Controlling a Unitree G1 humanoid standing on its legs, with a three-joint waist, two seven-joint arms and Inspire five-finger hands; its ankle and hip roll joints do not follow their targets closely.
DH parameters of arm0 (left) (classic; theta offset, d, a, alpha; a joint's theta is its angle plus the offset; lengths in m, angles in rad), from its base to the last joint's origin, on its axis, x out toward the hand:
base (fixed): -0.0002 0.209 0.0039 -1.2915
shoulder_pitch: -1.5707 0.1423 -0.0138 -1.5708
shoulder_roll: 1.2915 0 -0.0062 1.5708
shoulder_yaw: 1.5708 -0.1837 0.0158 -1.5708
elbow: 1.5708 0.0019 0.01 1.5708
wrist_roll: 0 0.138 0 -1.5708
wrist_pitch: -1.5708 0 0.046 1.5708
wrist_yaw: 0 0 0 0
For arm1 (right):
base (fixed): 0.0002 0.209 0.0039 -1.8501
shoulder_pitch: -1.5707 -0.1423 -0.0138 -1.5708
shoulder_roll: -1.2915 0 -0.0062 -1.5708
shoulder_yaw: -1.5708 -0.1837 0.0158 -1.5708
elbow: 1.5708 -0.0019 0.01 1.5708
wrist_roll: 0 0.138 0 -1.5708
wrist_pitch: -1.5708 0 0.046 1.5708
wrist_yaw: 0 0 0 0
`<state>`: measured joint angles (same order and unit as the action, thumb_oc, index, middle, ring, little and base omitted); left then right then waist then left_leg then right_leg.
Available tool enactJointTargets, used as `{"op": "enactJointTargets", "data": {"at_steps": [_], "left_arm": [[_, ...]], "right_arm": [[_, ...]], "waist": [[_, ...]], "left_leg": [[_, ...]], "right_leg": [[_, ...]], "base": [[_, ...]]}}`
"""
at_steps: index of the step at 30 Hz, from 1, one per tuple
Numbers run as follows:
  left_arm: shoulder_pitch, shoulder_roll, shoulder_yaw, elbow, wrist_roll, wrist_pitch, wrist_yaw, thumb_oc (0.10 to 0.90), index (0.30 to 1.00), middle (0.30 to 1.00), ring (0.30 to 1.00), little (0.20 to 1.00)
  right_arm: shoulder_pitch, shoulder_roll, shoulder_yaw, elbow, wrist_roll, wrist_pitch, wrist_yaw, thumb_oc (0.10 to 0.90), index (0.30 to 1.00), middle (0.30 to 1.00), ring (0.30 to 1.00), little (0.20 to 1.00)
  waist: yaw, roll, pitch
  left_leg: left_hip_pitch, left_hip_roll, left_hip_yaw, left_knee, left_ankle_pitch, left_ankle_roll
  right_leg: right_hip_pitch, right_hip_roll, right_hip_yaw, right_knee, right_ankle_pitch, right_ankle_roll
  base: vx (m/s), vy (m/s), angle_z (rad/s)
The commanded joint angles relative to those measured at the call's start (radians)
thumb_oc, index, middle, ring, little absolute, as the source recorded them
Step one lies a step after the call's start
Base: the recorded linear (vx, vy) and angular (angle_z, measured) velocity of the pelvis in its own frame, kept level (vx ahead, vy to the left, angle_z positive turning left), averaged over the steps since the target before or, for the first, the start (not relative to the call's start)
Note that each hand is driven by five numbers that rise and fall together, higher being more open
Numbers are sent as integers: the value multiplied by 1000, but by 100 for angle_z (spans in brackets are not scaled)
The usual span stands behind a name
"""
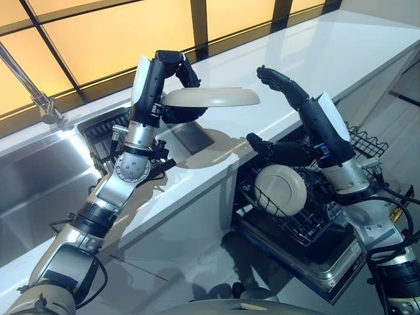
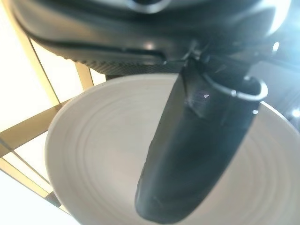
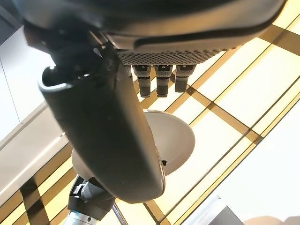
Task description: Pick up plates and place into dishwasher.
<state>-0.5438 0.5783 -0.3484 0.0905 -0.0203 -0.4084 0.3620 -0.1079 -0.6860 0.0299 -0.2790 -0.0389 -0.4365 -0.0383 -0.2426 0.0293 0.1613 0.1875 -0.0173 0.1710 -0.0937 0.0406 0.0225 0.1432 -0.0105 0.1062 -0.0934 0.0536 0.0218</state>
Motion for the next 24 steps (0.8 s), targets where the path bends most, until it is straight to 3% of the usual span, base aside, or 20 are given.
{"op": "enactJointTargets", "data": {"at_steps": [1, 16, 18, 19, 24], "left_arm": [[-212, -24, -33, -24, -63, -43, 7, 100, 300, 300, 300, 200], [-177, -104, -94, 33, -93, -60, -79, 100, 300, 300, 300, 200], [-175, -111, -98, 33, -95, -60, -89, 100, 300, 300, 300, 200], [-174, -114, -100, 30, -94, -61, -95, 100, 300, 300, 300, 200], [-175, -125, -111, 27, -90, -68, -93, 100, 300, 300, 300, 200]], "right_arm": [[-174, 10, -18, -11, 49, -55, -67, 800, 900, 900, 900, 900], [-248, 35, 8, -15, 48, -42, -104, 800, 900, 900, 900, 900], [-252, 34, 8, -14, 52, -43, -99, 377, 538, 538, 538, 477], [-255, 34, 7, -13, 53, -43, -93, 100, 300, 300, 300, 200], [-270, 32, 21, -11, 37, -35, -97, 100, 300, 300, 300, 200]], "waist": [[25, -5, -94], [36, -12, -99], [36, -13, -101], [37, -13, -102], [40, -18, -102]], "left_leg": [[30, -49, -5, 6, -169, 51], [28, -48, -6, 6, -172, 56], [28, -48, -7, 6, -171, 57], [27, -48, -7, 6, -171, 57], [23, -47, -6, 6, -170, 57]], "right_leg": [[27, 94, -6, 6, -86, 11], [26, 94, -11, 6, -89, 8], [26, 94, -11, 6, -89, 7], [25, 94, -12, 6, -89, 7], [23, 93, -16, 6, -88, 7]], "base": [[0, 0, 0], [0, 0, 0], [0, 0, 0], [0, 0, 0], [0, 0, 0]]}}
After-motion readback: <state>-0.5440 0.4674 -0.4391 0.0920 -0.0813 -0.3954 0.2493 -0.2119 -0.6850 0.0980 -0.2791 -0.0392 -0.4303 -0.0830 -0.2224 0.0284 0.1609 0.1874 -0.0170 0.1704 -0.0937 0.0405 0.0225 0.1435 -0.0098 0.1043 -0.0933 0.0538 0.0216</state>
